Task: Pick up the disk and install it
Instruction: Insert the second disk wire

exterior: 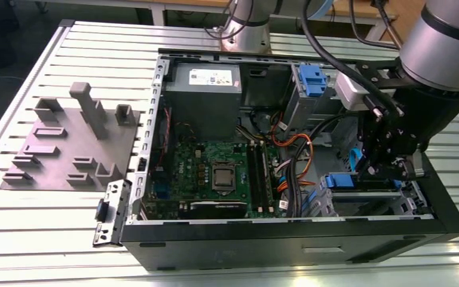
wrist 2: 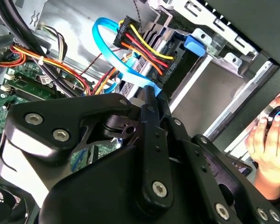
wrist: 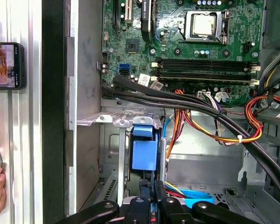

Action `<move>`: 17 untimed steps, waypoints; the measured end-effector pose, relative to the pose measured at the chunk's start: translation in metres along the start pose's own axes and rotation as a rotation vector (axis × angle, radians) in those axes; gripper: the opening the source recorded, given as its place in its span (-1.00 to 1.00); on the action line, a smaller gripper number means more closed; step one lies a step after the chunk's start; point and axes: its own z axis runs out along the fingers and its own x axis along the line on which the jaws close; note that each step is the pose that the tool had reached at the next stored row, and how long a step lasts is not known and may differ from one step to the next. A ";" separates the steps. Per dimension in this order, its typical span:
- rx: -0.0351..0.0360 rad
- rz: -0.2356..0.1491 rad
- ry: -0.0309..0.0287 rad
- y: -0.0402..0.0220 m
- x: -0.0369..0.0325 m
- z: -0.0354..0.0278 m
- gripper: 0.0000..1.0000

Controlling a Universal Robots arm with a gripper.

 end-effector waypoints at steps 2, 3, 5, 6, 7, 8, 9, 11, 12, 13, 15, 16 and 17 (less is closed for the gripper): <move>-0.0001 0.002 0.0001 -0.0001 0.0001 0.0012 -0.68; -0.0002 0.003 -0.0002 -0.0001 0.0001 0.0020 -0.68; -0.0003 0.005 -0.0005 -0.0002 0.0003 0.0034 -0.68; -0.0003 0.005 -0.0005 -0.0002 0.0004 0.0035 -0.68; -0.0004 0.005 -0.0004 -0.0002 0.0004 0.0035 -0.68; -0.0003 0.005 -0.0005 -0.0002 0.0003 0.0035 -0.68; -0.0003 0.005 -0.0006 -0.0002 0.0003 0.0036 -0.68; -0.0003 0.005 -0.0007 -0.0002 0.0003 0.0037 -0.68; -0.0003 0.005 -0.0007 -0.0002 0.0003 0.0036 -0.68; -0.0003 0.005 -0.0008 -0.0002 0.0003 0.0037 -0.68; -0.0003 0.005 -0.0010 -0.0002 0.0003 0.0037 -0.68; -0.0003 0.005 -0.0010 -0.0002 0.0003 0.0037 -0.65; -0.0003 0.005 -0.0009 -0.0002 0.0003 0.0037 -0.65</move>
